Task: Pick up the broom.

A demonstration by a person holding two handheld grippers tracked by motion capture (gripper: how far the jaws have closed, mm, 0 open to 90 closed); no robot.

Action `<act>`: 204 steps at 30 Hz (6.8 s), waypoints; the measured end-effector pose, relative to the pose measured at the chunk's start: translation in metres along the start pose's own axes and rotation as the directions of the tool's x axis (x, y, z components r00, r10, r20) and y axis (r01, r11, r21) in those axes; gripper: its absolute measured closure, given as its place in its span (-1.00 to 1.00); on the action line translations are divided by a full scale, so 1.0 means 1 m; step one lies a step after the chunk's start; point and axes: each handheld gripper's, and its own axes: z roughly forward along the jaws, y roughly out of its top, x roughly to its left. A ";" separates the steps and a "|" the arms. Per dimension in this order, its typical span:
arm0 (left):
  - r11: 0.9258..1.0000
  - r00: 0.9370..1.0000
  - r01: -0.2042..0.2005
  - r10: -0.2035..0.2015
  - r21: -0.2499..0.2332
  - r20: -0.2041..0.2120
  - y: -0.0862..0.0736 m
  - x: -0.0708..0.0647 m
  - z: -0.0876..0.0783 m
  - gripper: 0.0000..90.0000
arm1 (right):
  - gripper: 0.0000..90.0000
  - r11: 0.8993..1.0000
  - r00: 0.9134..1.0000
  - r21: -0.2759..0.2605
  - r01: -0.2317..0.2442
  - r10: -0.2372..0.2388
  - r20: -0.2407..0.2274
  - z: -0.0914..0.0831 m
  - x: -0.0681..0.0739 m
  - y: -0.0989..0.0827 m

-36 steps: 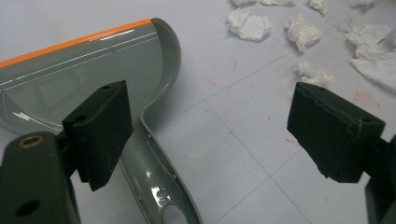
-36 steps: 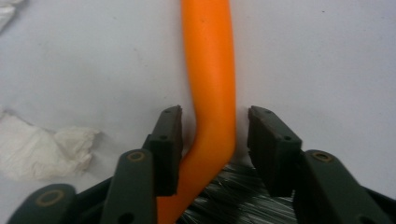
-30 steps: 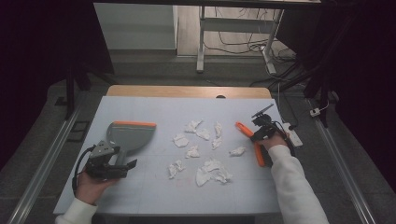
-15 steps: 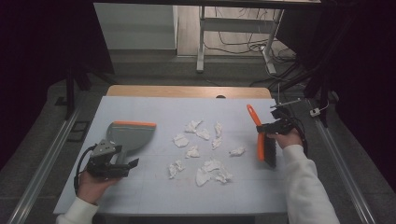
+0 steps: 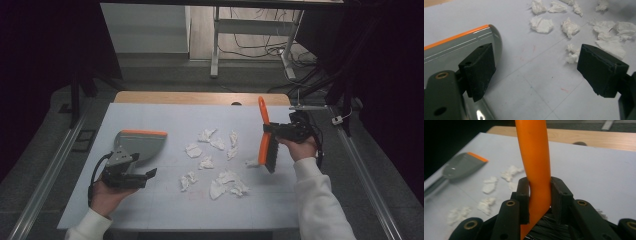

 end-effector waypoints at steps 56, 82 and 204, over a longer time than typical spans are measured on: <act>0.982 0.979 -0.114 0.137 -0.148 0.152 0.062 -0.113 0.128 -0.19 | 0.56 0.937 0.970 -0.292 -0.192 0.135 -0.202 0.069 0.095 -0.042; 0.988 0.975 -0.076 0.102 -0.135 0.198 0.062 -0.073 0.109 0.76 | 0.47 0.939 0.960 -0.284 -0.193 0.122 -0.251 0.075 0.100 -0.044; 1.000 0.999 -0.009 0.008 0.006 0.037 -0.022 0.007 -0.035 -0.39 | 0.53 0.819 0.844 0.301 0.488 -0.530 0.075 0.021 0.022 -0.007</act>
